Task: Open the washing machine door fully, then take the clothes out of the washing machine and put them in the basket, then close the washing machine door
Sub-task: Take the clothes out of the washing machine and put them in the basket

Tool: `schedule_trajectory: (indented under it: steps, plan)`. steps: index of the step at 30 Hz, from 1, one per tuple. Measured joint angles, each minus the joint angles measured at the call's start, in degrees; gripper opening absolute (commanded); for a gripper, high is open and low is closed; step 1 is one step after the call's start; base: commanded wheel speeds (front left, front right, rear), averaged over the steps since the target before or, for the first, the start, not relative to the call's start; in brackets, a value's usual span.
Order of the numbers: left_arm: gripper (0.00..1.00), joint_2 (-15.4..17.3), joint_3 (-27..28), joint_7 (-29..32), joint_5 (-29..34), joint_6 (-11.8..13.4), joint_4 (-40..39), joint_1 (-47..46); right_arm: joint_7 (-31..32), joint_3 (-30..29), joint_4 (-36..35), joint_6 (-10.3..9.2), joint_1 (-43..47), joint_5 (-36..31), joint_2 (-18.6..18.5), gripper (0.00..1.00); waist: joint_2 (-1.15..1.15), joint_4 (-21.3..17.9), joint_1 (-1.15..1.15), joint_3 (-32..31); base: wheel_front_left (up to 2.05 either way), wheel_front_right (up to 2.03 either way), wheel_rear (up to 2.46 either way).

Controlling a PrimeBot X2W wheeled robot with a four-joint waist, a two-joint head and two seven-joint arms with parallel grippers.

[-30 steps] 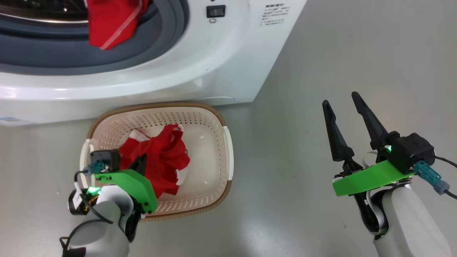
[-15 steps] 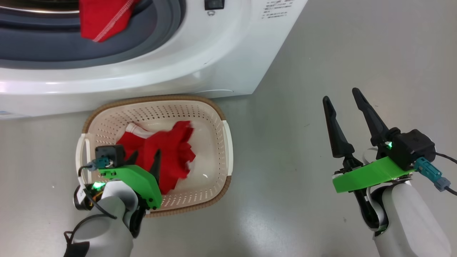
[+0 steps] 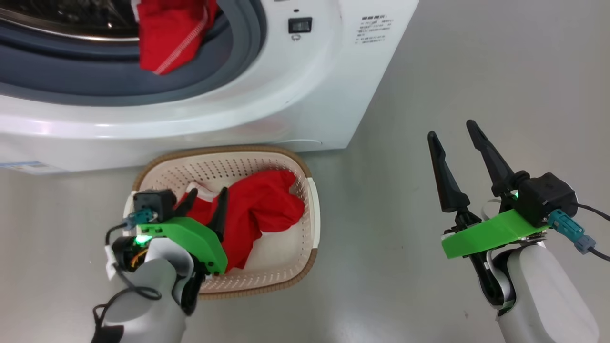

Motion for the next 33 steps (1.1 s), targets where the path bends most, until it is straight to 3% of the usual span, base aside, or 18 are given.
schedule_trajectory:
  steps: [7, 9, 17, 33]
  plan:
    - [1.00, 1.75, 3.88, -0.01, 1.34, 0.12, -10.51, 4.64, 0.00, -0.35, 0.46, 0.00, 0.66, -0.11, 0.00, 1.00, 0.00, 0.81, 0.00, -3.31, 0.00, 0.00, 0.00]
    - [1.00, 2.34, 8.36, -0.01, 3.45, 0.47, -18.96, 9.85, 0.00, -0.65, 0.87, 0.00, 1.23, -0.23, 0.00, 1.00, 0.00, 1.53, 0.00, -6.38, 0.00, 0.00, 0.00]
    - [1.00, 2.67, 14.94, -0.15, 8.88, 1.67, -35.08, 19.09, 0.00, -2.74, 1.24, 0.00, 2.98, -0.30, 0.02, 1.00, 0.00, 2.17, 0.00, -11.60, 0.00, 0.00, 0.00]
    - [1.00, 2.91, 21.85, -0.16, 14.06, 2.18, -51.71, 34.74, 0.00, -4.41, -1.10, 0.00, 8.66, -2.83, 0.09, 1.00, 0.00, 1.16, 0.00, -20.22, 0.00, 0.00, 0.00]
